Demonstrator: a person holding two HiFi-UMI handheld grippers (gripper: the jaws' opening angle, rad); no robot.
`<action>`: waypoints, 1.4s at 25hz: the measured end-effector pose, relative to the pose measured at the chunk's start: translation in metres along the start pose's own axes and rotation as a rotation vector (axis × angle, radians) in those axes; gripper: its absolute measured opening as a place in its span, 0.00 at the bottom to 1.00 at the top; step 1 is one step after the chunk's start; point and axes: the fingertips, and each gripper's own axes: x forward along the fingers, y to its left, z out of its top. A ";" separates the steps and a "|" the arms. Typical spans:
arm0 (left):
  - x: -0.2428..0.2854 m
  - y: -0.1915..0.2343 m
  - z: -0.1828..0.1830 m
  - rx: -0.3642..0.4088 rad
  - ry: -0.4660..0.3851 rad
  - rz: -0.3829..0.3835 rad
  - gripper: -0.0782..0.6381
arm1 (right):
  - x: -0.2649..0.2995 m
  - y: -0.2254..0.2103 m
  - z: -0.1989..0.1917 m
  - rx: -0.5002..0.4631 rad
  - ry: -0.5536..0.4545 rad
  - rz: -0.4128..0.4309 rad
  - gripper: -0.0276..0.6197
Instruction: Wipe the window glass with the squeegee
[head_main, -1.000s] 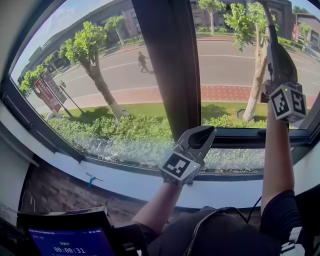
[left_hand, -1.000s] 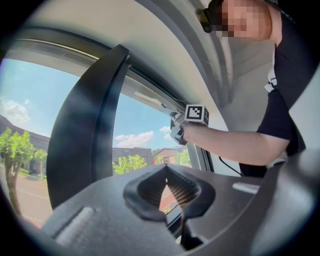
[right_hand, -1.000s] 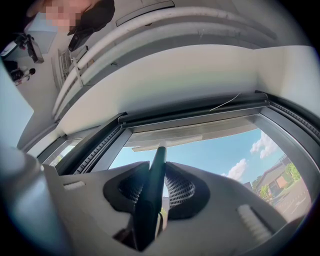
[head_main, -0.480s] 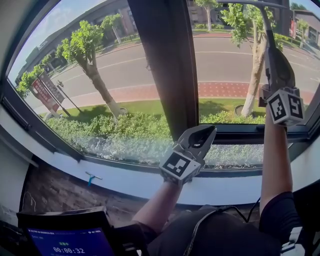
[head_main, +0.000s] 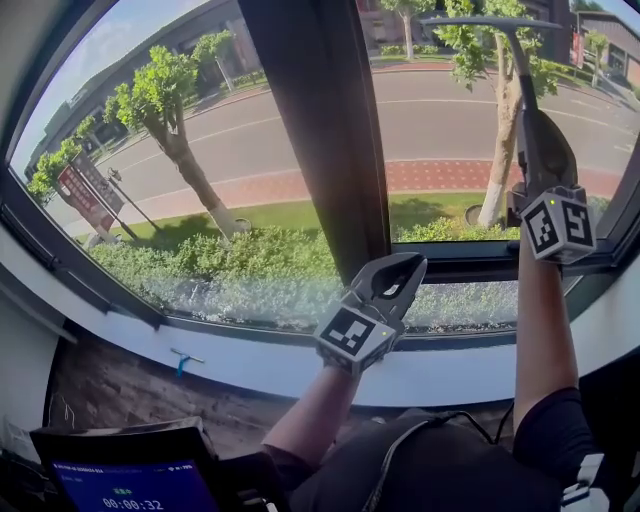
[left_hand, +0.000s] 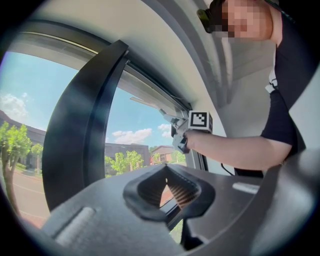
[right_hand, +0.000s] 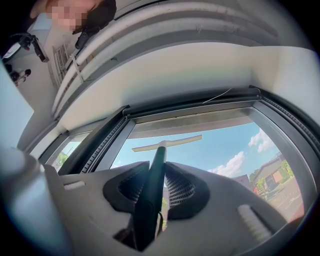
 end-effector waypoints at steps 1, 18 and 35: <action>0.000 0.000 0.000 0.001 0.000 -0.001 0.11 | -0.002 0.000 -0.003 0.001 0.005 -0.001 0.20; 0.002 -0.008 -0.003 -0.004 0.000 -0.022 0.11 | -0.043 0.007 -0.042 0.031 0.086 -0.023 0.20; -0.001 -0.012 -0.010 -0.013 0.011 -0.040 0.11 | -0.093 0.012 -0.085 0.089 0.188 -0.054 0.20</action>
